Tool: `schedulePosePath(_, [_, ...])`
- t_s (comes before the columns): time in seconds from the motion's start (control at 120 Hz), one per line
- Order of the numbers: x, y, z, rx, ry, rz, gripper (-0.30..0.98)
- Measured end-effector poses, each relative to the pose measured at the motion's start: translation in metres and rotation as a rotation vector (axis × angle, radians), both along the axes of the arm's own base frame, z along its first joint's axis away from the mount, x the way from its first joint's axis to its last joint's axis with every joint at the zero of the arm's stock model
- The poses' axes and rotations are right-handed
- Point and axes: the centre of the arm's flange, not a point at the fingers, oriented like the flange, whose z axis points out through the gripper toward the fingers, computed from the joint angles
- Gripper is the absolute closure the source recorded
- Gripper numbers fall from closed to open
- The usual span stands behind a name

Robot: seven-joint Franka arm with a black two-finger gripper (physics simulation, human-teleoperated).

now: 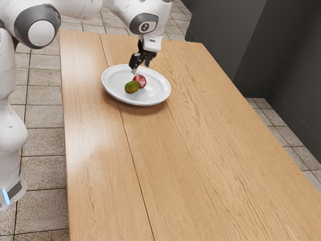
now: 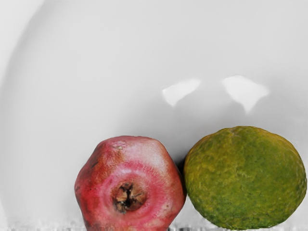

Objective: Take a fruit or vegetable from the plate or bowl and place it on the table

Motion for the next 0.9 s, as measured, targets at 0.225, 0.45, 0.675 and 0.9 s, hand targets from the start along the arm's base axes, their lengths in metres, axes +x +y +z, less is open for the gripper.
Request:
schedulePosePath(0.225, [-0.001,0.008,-0.008,-0.014,0.019,-0.064,0.0])
schedulePosePath(0.45, [0.007,-0.001,-0.016,-0.038,0.026,-0.128,0.0])
schedulePosePath(0.675, [0.009,0.002,-0.017,-0.036,0.014,-0.151,0.0])
schedulePosePath(0.9, [0.011,0.005,-0.025,-0.039,0.012,-0.163,0.0])
